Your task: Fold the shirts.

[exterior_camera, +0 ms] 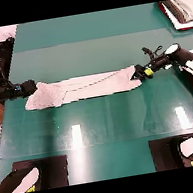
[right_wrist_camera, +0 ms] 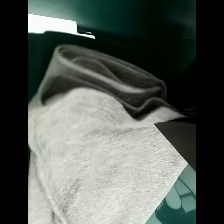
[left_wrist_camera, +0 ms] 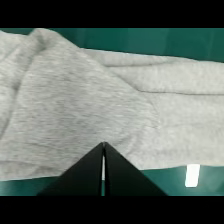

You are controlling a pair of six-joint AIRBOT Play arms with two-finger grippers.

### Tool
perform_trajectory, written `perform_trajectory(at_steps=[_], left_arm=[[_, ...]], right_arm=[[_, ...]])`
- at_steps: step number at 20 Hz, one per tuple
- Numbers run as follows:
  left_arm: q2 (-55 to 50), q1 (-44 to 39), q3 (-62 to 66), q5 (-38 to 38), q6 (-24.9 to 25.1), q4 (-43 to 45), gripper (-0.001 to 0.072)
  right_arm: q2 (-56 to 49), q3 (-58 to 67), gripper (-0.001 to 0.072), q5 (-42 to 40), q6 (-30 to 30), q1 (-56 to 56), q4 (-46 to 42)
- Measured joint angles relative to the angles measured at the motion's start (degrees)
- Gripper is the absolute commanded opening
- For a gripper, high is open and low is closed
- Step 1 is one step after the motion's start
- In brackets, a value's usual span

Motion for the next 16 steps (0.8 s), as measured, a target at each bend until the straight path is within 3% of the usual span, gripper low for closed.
perform_trajectory(at_steps=[6, 16], left_arm=[[-5.25, -9.60, 3.13, 1.14, 2.47, -2.21, 0.0021], [-34.64, -26.40, 26.84, 2.69, 2.38, -3.37, 0.0021]], right_arm=[[4.72, 1.09, 0.0008, -1.16, -2.82, 0.70, 6.69], [10.73, 21.92, 0.0008, 3.54, -2.84, 10.08, 13.20]])
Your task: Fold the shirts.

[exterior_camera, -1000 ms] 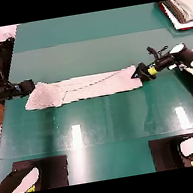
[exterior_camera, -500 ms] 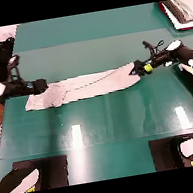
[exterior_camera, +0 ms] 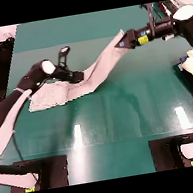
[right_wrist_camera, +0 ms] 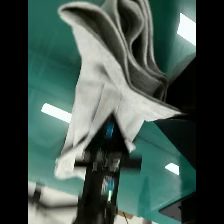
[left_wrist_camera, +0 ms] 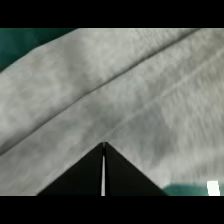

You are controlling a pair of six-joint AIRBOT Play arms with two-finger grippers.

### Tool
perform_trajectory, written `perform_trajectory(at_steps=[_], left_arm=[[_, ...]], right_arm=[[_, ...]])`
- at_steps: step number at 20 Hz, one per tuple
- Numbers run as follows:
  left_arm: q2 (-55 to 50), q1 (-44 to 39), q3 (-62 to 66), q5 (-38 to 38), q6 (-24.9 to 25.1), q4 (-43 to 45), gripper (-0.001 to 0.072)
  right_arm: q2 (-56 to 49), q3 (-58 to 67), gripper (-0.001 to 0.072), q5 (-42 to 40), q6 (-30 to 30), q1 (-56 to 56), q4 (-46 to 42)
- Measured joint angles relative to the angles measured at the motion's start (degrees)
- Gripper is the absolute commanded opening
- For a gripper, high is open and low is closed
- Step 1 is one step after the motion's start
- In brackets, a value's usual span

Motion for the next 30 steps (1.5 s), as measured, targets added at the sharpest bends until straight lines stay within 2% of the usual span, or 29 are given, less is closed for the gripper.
perform_trajectory(at_steps=[5, 14, 17, 22, 25, 30], left_arm=[[-6.10, -1.66, 5.51, 0.33, -0.39, -1.86, 0.0022], [-6.51, -0.52, 11.50, -3.15, -0.39, -2.01, 0.0021], [-3.08, 3.13, 14.69, -6.78, -0.50, 0.57, 0.0021], [8.50, 13.07, 16.68, -11.74, -2.36, 11.63, 0.0022], [15.65, 19.17, 16.96, -14.51, -2.64, 17.16, 0.0022], [22.91, 26.97, 17.11, -19.63, -2.82, 20.83, 0.0022]], right_arm=[[0.26, 8.46, 0.0008, 0.59, 1.03, 5.09, 0.13], [-3.74, 17.20, 0.0007, 1.88, 1.46, 9.94, 0.02], [-5.92, 18.58, 0.0008, 2.60, 1.53, 11.78, 0.00], [-9.57, 19.30, 0.0007, 1.88, 1.62, 16.26, 0.00], [-12.07, 19.41, 0.0008, -0.87, 1.62, 20.11, 0.04], [-17.77, 19.45, 0.0011, -9.29, -0.42, 28.00, 0.09]])
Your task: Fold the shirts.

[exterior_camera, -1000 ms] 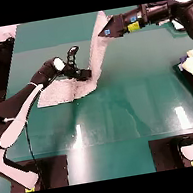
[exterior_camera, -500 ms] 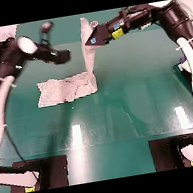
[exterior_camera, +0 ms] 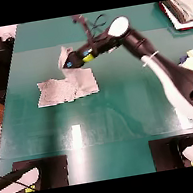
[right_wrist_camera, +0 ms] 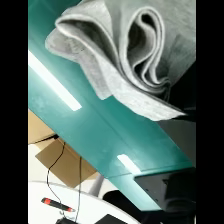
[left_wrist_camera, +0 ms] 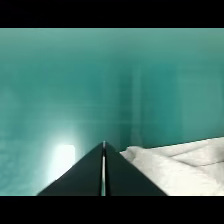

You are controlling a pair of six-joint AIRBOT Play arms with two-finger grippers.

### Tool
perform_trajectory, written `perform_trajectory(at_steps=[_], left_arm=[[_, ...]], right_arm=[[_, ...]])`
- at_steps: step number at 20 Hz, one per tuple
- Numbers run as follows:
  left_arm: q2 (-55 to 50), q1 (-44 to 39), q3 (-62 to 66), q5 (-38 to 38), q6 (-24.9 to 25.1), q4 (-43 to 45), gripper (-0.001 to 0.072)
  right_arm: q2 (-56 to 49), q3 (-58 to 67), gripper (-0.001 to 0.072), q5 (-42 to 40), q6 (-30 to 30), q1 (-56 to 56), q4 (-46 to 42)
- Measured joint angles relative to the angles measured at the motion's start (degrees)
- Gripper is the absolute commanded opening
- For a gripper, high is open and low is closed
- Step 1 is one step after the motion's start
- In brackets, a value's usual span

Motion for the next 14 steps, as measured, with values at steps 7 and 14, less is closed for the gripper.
perform_trajectory(at_steps=[7, 14], left_arm=[[1.99, 2.40, 0.00, -5.07, -0.02, -0.85, 0.0022], [2.16, 2.71, -0.02, -6.64, 0.26, -1.64, 0.0022]], right_arm=[[-7.63, 0.00, 0.0628, -11.26, -5.66, 8.76, 0.35], [-4.81, -2.40, 0.0558, 1.62, -0.68, -1.77, -10.12]])
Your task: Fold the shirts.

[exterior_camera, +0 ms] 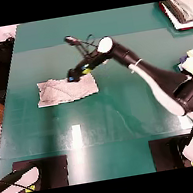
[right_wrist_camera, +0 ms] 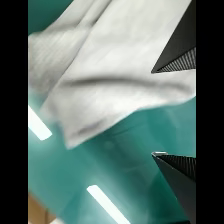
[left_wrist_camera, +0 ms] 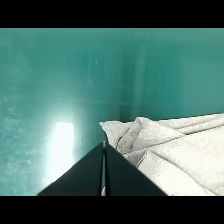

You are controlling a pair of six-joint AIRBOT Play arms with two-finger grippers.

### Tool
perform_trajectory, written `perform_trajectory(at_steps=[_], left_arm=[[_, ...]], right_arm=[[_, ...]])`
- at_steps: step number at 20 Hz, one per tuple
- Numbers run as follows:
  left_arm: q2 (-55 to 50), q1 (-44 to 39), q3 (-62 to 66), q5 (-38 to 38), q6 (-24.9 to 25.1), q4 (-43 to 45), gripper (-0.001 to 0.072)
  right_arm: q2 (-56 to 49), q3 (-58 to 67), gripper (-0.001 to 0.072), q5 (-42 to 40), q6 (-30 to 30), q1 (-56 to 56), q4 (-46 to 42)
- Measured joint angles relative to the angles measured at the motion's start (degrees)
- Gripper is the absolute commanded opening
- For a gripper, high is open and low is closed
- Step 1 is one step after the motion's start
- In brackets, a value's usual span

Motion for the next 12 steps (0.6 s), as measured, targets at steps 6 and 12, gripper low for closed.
perform_trajectory(at_steps=[6, 12], left_arm=[[0.00, 0.02, 0.00, -0.31, 0.24, -0.96, 0.0022], [0.00, 0.02, 0.00, -0.42, 0.31, -2.14, 0.0022]], right_arm=[[1.05, -10.84, 0.0561, 5.57, 5.20, -12.90, 0.85], [-4.87, -13.64, 0.0561, 5.90, 6.43, -14.10, 9.42]])
